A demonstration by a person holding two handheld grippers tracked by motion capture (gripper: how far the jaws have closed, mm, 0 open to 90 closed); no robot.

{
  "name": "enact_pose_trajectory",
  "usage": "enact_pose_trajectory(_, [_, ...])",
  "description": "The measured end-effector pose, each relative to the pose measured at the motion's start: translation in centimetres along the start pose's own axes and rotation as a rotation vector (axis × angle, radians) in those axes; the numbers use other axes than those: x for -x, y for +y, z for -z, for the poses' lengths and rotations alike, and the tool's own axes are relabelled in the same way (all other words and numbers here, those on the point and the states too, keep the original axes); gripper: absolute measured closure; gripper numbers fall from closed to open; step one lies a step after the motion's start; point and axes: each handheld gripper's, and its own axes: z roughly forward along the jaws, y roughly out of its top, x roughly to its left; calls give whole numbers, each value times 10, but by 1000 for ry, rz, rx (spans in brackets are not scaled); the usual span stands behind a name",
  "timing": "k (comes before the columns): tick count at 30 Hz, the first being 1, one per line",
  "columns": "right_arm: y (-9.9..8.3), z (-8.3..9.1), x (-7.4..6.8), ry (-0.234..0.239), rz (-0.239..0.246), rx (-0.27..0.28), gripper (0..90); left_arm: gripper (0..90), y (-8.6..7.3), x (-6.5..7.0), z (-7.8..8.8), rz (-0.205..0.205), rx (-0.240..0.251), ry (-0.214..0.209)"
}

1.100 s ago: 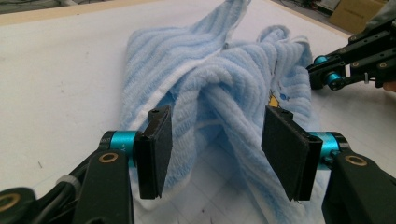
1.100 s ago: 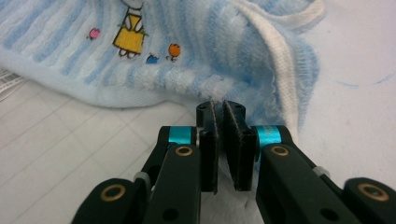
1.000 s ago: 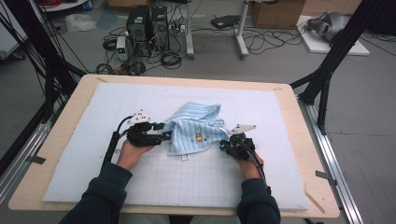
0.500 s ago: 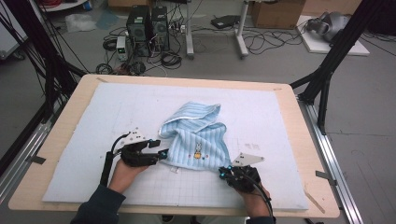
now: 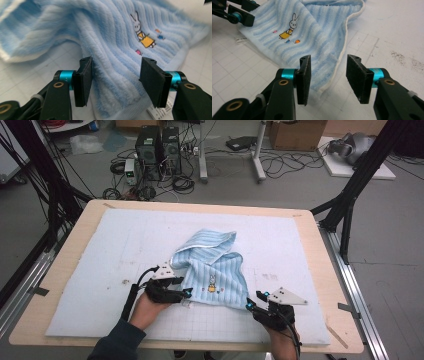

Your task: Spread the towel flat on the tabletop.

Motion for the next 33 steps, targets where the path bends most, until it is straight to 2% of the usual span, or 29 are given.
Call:
enact_pose_trajectory(1, [0, -1, 0, -5, 1, -4, 538, 486, 1, 2, -3, -17, -27, 16])
enact_pose_trajectory(3, [0, -2, -1, -4, -1, -2, 535, 581, 1, 8, -3, -76, -36, 59])
enact_pose_trajectory(5, [0, -3, -3, 0, 1, -7, 534, 824, 0, 12, 2, -115, -44, 66])
enact_pose_trajectory(7, [0, -5, -6, 5, 12, -11, 533, 843, -4, 14, 7, -108, -42, 72])
enact_pose_trajectory(13, [3, -12, -18, 37, 34, -34, 523, 846, -22, 18, 42, -78, -9, 67])
enact_pose_trajectory(15, [6, -16, -23, 39, 67, -34, 524, 846, -28, 18, 51, -69, 5, 56])
enact_pose_trajectory(16, [7, -18, -27, 42, 80, -38, 525, 845, -30, 18, 54, -50, 4, 42])
enact_pose_trajectory(20, [8, -33, -40, 77, 120, -84, 526, 845, -36, 24, 63, -40, 2, -15])
enact_pose_trajectory(21, [7, -36, -42, 83, 128, -100, 531, 844, -40, 26, 65, -25, 6, -30])
enact_pose_trajectory(23, [5, -44, -47, 95, 148, -145, 571, 843, -45, 27, 66, -6, 13, -52])
enact_pose_trajectory(25, [6, -44, -46, 125, 139, -151, 667, 842, -47, 25, 66, 15, 19, -77])
enact_pose_trajectory(26, [6, -43, -46, 130, 137, -157, 777, 840, -47, 25, 66, 28, 28, -85])
enact_pose_trajectory(27, [6, -42, -45, 141, 143, -160, 839, 837, -47, 25, 67, 36, 37, -97])
enact_pose_trajectory(28, [7, -40, -45, 157, 151, -172, 856, 833, -46, 24, 69, 38, 46, -104])
enact_pose_trajectory(29, [7, -38, -45, 168, 161, -181, 863, 817, -46, 23, 71, 42, 62, -107])
enact_pose_trajectory(30, [7, -35, -45, 186, 176, -198, 865, 738, -45, 23, 71, 46, 69, -101])
enact_pose_trajectory(32, [6, -29, -44, 210, 181, -218, 866, 590, -43, 19, 75, 62, 125, -51])
enact_pose_trajectory(33, [4, -25, -43, 227, 182, -230, 866, 559, -42, 16, 77, 67, 151, -36])
